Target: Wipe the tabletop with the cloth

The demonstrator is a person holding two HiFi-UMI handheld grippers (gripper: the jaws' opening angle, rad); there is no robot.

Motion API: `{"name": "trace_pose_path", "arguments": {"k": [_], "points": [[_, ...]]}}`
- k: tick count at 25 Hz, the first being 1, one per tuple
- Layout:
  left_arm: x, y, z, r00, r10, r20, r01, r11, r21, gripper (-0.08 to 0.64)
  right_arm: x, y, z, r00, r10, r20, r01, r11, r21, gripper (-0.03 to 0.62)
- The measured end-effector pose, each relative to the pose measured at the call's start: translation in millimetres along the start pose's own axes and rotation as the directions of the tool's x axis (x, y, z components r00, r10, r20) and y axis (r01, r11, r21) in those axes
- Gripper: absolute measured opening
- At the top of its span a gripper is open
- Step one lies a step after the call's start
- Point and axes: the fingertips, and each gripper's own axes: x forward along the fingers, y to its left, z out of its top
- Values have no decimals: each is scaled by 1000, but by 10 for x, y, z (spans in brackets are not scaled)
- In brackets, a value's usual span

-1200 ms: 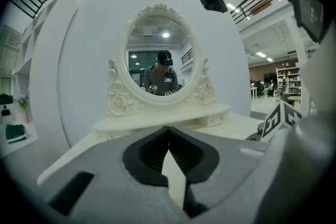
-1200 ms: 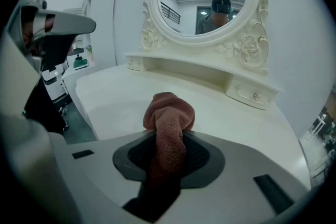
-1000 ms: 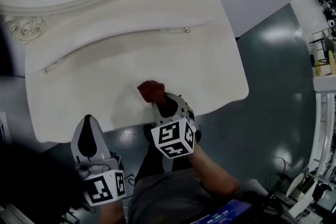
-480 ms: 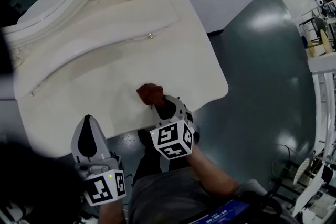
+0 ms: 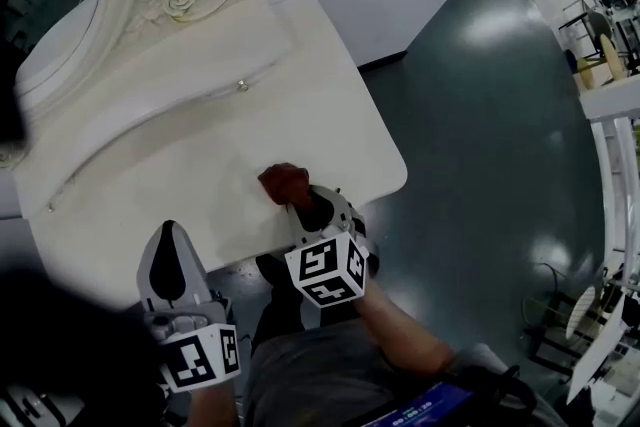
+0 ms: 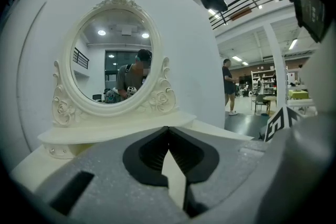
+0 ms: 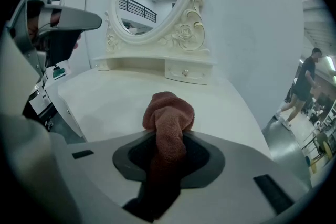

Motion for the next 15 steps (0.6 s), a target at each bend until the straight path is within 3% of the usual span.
{"name": "trace_pose_path", "arguments": {"k": [15], "points": [[583, -746, 123, 992, -128, 0, 128, 991, 24, 11, -143, -798, -242, 996, -87, -6, 87, 993, 77, 103]]}}
